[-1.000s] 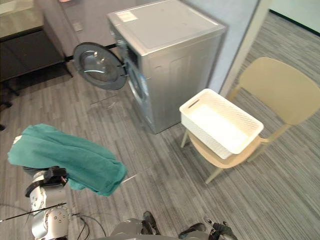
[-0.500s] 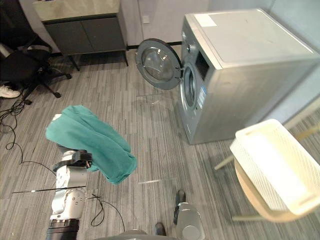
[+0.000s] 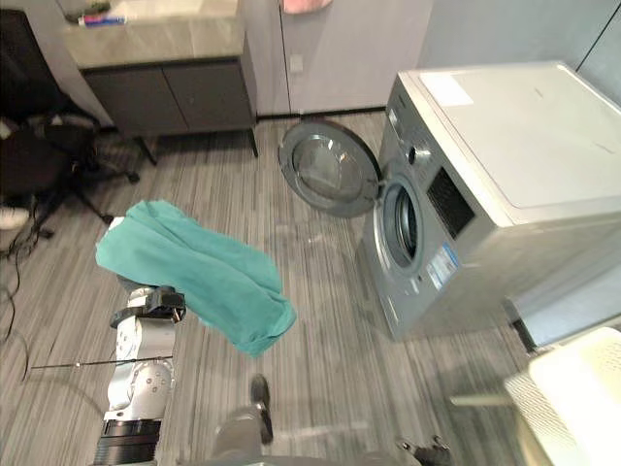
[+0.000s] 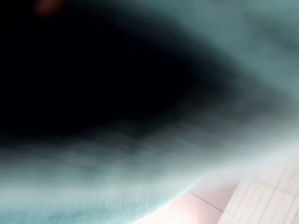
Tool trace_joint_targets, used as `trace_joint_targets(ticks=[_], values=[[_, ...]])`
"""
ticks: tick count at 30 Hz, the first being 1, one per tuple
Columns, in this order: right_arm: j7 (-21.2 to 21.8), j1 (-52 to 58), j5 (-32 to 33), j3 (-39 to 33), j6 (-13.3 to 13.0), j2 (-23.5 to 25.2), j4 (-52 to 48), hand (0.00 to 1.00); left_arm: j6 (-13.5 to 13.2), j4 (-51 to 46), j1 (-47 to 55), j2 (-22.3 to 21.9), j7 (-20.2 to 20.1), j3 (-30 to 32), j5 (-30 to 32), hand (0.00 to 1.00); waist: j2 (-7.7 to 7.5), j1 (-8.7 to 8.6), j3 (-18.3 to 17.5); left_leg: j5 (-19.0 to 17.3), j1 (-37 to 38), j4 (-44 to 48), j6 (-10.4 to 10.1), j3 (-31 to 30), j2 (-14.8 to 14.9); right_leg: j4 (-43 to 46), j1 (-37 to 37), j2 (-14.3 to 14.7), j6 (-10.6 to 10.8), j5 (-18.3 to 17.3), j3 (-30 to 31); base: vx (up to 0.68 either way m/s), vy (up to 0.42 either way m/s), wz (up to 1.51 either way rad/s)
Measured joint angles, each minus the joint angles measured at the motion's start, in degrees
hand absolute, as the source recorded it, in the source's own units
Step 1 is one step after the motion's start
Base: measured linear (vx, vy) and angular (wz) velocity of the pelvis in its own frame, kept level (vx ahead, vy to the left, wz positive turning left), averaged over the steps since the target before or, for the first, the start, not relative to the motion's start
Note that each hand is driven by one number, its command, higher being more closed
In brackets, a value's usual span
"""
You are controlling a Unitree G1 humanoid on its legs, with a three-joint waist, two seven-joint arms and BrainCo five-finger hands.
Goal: Pick up the laundry basket with both hands and put the clothes into the washing machine.
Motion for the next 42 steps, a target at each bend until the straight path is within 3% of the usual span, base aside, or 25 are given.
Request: trace_joint_targets(ticks=[1,2,4,5,6,7,8,9,11,13,14,15,18,19,21,22,25,27,28,29,31,32,36,42], values=[[0.10,0.06,0.01,-0.22,-0.14,1.52,1.31,0.00,-0.03,-0.13,-0.04,0.44,0.60,0.75,0.01,1.00,-2.64,-0.08,-0.51,-2.92,-0.25,2.48,0.82,0.91,-2.20,2.05,-0.36,-2.69,0.84,-0.45,1.10,0.29,0.196,0.11],[0.11,-0.08,0.02,-0.40,-0.15,1.86,1.57,0.00,-0.07,-0.14,0.00,0.39,0.70,1.31,0.00,1.00,-3.96,-0.07,-0.78,-4.86,-0.30,4.61,1.00,1.25,-2.81,3.39,-0.28,-3.61,0.89,-0.48,1.94,0.34,0.227,-0.16],[0.23,-0.02,0.05,-1.65,-0.38,1.94,2.94,0.00,-0.05,-0.15,0.91,0.73,0.82,1.29,0.04,1.00,-4.04,0.26,-0.58,-12.59,0.80,12.39,2.00,4.05,-2.92,17.87,-4.78,-6.06,1.64,0.03,4.83,0.30,0.264,-0.47],[0.29,-0.03,0.15,-2.25,-0.64,2.21,2.90,0.00,-0.04,-0.16,0.92,0.87,0.81,1.27,0.04,1.00,-3.83,0.26,-0.22,-13.94,1.65,13.13,2.26,4.83,-3.05,23.37,-7.08,-7.28,2.54,1.15,5.11,0.33,0.271,-0.50],[0.40,-0.05,0.19,-2.49,-0.94,2.38,2.72,0.00,-0.04,-0.16,0.92,1.18,0.82,1.09,0.12,1.00,-4.62,-0.07,0.07,-15.92,4.45,13.36,2.88,6.06,-3.90,33.54,-11.46,-9.26,2.98,6.77,6.19,0.27,0.174,-0.32],[0.73,-0.05,0.28,-2.51,-0.98,2.48,2.70,0.00,-0.03,-0.16,0.99,1.19,0.85,0.98,0.20,1.00,-4.09,-0.32,0.66,-16.49,6.29,12.87,3.02,6.61,-3.93,37.44,-13.08,-9.61,2.91,9.24,6.64,0.33,0.173,-0.41],[1.03,-0.09,0.25,-2.57,-0.88,2.36,2.58,0.00,-0.03,-0.22,1.10,1.26,0.86,0.92,0.32,1.00,-3.84,-0.37,0.98,-16.94,9.52,10.69,3.04,7.77,-3.82,42.34,-16.41,-9.25,1.33,6.73,6.18,0.27,0.091,-0.47],[1.14,-0.06,0.28,-2.60,-0.86,2.40,2.58,0.00,-0.27,-0.33,1.14,1.30,0.90,0.99,0.31,1.00,-3.70,-0.53,0.99,-16.89,12.99,7.13,2.94,8.90,-3.82,42.79,-19.87,-8.32,-1.89,2.60,3.06,0.28,0.060,-0.53],[1.13,-0.22,0.21,-2.61,-0.84,2.26,2.40,0.00,-0.30,-0.60,1.16,1.22,0.72,0.49,0.30,1.00,-3.31,-0.82,0.94,-16.35,16.35,2.66,2.10,10.43,-3.58,33.81,-24.46,-5.07,-3.49,0.27,-2.64,0.24,-0.004,-0.36],[1.25,-0.25,0.18,-2.42,-0.50,2.14,2.33,0.00,-0.26,-0.59,1.17,1.18,0.59,0.17,0.24,1.00,-3.18,-1.26,0.93,-15.94,17.33,1.71,1.52,11.62,-3.18,22.84,-26.09,-2.57,-4.33,1.17,-4.14,0.31,-0.061,-0.09],[1.41,0.18,0.08,-2.09,0.07,2.17,2.35,0.00,-0.22,-0.51,1.26,1.19,0.60,-0.60,0.26,1.00,-3.51,-1.44,0.74,-16.55,17.80,2.03,0.57,11.78,-3.37,12.79,-25.94,-0.97,-5.31,5.54,-4.29,0.43,-0.124,0.28],[1.70,0.83,0.09,-2.01,0.27,1.89,2.33,0.00,-0.11,0.02,1.48,0.40,0.53,-0.79,0.31,1.00,-3.33,-2.57,0.70,-17.58,18.12,2.88,-0.49,10.15,-2.96,10.09,-23.94,0.41,-7.29,13.20,-3.68,0.38,-0.124,0.28],[1.97,1.09,0.02,-0.41,-0.26,0.50,0.12,0.00,0.01,-0.32,2.41,-3.65,0.47,-1.27,0.35,1.00,0.05,-2.12,0.36,-17.65,20.05,4.24,-0.93,10.42,0.62,8.92,-21.59,3.90,-8.15,11.29,-3.99,0.44,-0.146,-0.11],[2.06,1.15,0.02,-0.07,-0.45,0.52,-0.21,0.00,0.00,-0.32,2.42,-4.04,0.46,-1.27,0.35,1.00,0.06,-2.27,0.37,-17.61,20.10,5.27,-0.99,10.43,1.06,8.95,-21.07,4.18,-8.32,10.63,-4.16,0.39,-0.180,-0.05],[2.48,2.87,0.07,0.74,-1.63,0.80,-2.82,0.00,0.01,-0.56,2.69,-6.04,0.41,-1.31,0.36,1.00,0.10,-2.11,0.50,-17.47,16.81,18.84,-0.99,9.21,5.41,7.90,-16.44,6.44,-9.72,8.59,-4.61,0.29,-0.123,-0.05],[2.34,3.27,0.04,1.82,-1.63,0.93,-3.67,0.00,-0.15,-1.04,3.06,-6.36,0.43,-1.33,0.37,1.00,-0.14,-1.85,0.46,-18.51,13.88,26.50,-0.05,8.13,7.79,7.11,-14.31,7.25,-10.36,7.39,-4.26,0.20,-0.053,-0.14],[1.88,2.99,0.14,2.92,-2.38,0.75,-3.78,0.00,-0.22,-1.06,3.14,-6.02,0.52,-1.33,0.52,1.00,-1.11,-1.37,-0.08,-19.86,10.17,23.11,2.21,8.87,8.05,5.31,-13.08,6.78,-10.54,6.98,-3.05,0.19,-0.014,-0.21],[1.72,3.03,0.44,2.86,-2.44,0.47,-3.61,0.00,-0.21,-1.03,3.12,-5.92,0.55,-1.33,0.75,1.00,-0.64,-1.00,-0.39,-17.91,9.83,12.27,1.65,8.41,6.32,4.76,-13.26,6.33,-9.78,7.16,-2.41,0.16,0.105,-0.18],[1.69,3.13,1.02,2.55,-2.50,-0.65,-3.33,0.00,-0.22,-0.98,3.09,-5.89,0.55,-1.31,0.84,1.00,1.13,-1.06,-0.96,-8.88,9.99,4.19,-0.47,7.56,6.07,4.43,-13.49,7.37,-8.19,6.92,-2.18,0.14,0.155,-0.09],[1.63,2.93,1.18,2.38,-2.44,-0.35,-2.91,0.00,-0.22,-0.52,3.02,-5.32,0.57,-1.24,0.85,1.00,0.74,-1.29,-1.09,-8.60,10.75,3.34,-2.11,7.77,5.69,4.51,-13.34,6.85,-7.74,6.90,-2.04,0.18,0.184,0.04],[1.53,3.22,1.71,1.62,-2.57,0.87,-2.27,0.00,-0.22,-0.12,3.06,-4.11,0.59,-1.30,0.85,1.00,-1.44,-2.15,-2.38,-6.81,12.18,-1.56,-0.98,8.53,2.21,2.77,-13.22,4.56,-6.16,7.58,-1.84,0.12,0.128,0.13],[1.55,3.10,1.70,1.55,-2.60,0.90,-2.09,0.00,-0.22,-0.11,3.06,-3.96,0.59,-1.26,0.85,1.00,-1.48,-2.12,-2.44,-6.56,12.51,-2.36,-0.98,8.77,1.99,2.13,-13.03,4.41,-5.70,7.92,-1.76,0.07,0.093,0.05],[1.94,3.10,1.69,1.37,-2.79,0.62,-2.04,0.00,-0.22,0.05,3.12,-2.23,0.47,-1.10,1.00,1.00,-0.96,-2.09,-2.40,-6.07,15.48,-5.08,-0.30,10.03,0.04,-2.10,-9.74,3.00,-4.24,9.70,-1.19,0.03,0.085,-0.03],[2.67,2.91,1.70,0.89,-2.98,-0.40,-1.32,0.00,-0.07,2.00,3.35,-1.61,-0.07,-1.25,2.26,1.00,0.80,-2.22,-3.48,-3.00,18.01,-10.81,-0.48,11.07,-0.92,-4.55,-9.38,3.54,-4.55,11.61,-0.46,-0.05,0.009,-0.08]])
